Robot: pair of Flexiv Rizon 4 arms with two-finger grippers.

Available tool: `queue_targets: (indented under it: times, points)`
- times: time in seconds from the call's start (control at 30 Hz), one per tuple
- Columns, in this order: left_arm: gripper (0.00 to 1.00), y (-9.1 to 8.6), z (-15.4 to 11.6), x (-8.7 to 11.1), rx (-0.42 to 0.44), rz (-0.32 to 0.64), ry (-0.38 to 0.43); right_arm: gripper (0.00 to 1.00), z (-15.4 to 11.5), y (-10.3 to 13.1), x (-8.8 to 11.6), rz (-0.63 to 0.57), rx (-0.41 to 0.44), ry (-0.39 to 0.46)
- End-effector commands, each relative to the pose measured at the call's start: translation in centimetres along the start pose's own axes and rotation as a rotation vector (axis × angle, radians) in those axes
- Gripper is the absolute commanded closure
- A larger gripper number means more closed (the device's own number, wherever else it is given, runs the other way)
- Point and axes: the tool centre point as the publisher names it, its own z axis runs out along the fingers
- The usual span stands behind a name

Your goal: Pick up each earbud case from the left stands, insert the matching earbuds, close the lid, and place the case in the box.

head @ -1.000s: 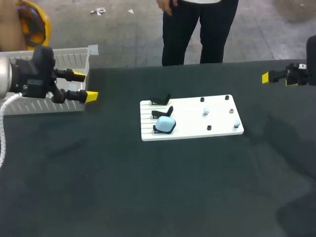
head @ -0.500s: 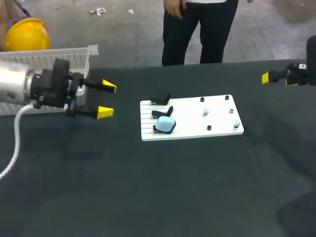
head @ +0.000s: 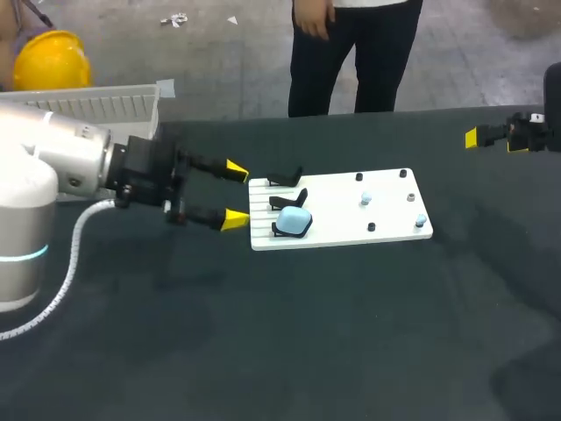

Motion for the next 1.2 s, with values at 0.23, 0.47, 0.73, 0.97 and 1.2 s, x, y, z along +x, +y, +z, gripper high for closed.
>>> queue_targets:
  times: [0.23, 0.47, 0.73, 0.97, 1.2]
  points:
    - [0.00, 0.0, 2.5, 1.2, -0.048, -0.021, 0.057, 0.00, 0.1, -0.1, 0.0, -0.001, -0.003, 0.000]
    - [0.00, 0.0, 2.5, 1.2, -0.048, -0.021, 0.057, 0.00, 0.1, -0.1, 0.0, -0.001, -0.003, 0.000]
    - [0.00, 0.0, 2.5, 1.2, -0.048, -0.021, 0.057, 0.00, 0.1, -0.1, 0.0, -0.001, -0.003, 0.000]
    - [0.00, 0.3, 3.0, 1.6, -0.059, -0.013, 0.059, 0.00, 0.1, -0.1, 0.0, -0.001, -0.003, 0.000]
    - [0.00, 0.7, 4.1, 2.4, -0.095, -0.025, 0.072, 0.00, 0.1, -0.1, 0.0, -0.001, -0.003, 0.000]
